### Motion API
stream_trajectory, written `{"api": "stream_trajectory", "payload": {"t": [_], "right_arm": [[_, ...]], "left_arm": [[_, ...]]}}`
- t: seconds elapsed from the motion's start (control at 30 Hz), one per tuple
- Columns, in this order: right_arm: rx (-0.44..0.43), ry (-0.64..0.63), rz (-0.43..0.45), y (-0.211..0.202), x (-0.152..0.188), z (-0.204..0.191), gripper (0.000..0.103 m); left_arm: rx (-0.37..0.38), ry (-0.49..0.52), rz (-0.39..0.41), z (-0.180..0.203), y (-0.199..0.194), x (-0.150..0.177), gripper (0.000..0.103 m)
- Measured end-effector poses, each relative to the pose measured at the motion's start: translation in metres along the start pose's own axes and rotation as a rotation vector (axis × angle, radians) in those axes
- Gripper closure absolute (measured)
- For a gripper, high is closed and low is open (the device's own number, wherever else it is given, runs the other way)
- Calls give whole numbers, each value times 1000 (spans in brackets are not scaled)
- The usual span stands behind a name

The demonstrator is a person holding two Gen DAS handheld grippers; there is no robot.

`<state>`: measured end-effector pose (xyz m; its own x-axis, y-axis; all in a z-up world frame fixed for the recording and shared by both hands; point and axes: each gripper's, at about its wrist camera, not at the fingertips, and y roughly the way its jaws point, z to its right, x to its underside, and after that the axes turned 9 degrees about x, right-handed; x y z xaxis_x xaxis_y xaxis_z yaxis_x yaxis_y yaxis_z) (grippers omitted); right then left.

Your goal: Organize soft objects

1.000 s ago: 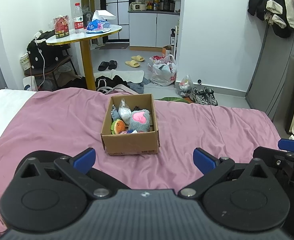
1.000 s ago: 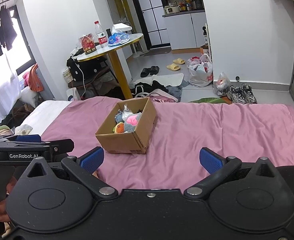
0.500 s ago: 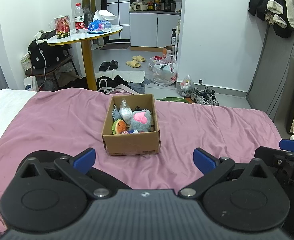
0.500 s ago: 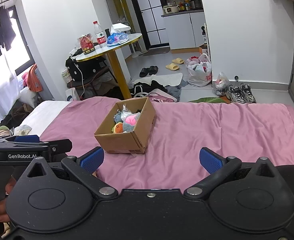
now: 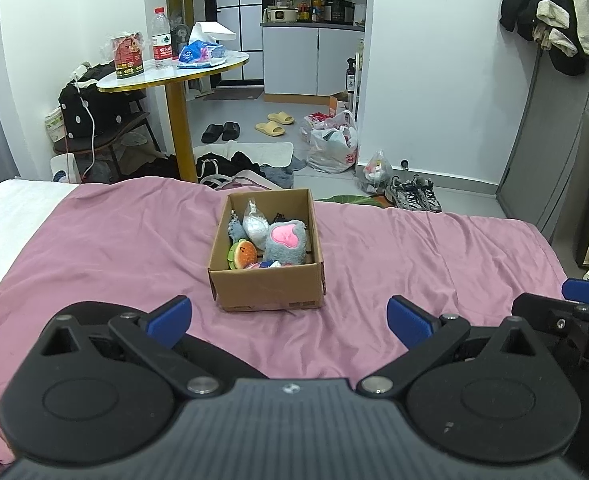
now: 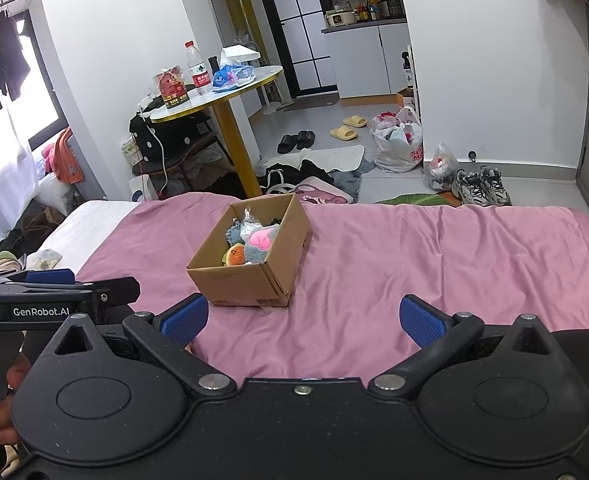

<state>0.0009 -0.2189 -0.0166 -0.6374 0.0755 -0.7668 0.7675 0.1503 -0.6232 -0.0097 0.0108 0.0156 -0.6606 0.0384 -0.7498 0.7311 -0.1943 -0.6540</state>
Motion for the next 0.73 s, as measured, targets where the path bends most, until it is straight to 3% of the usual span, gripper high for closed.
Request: {"api": "stream_trajectory", "payload": {"t": [0.73], "right_arm": [[12, 2, 2, -3, 3, 7, 0]], "left_arm": [[3, 27, 0, 4, 0, -1, 0]]}}
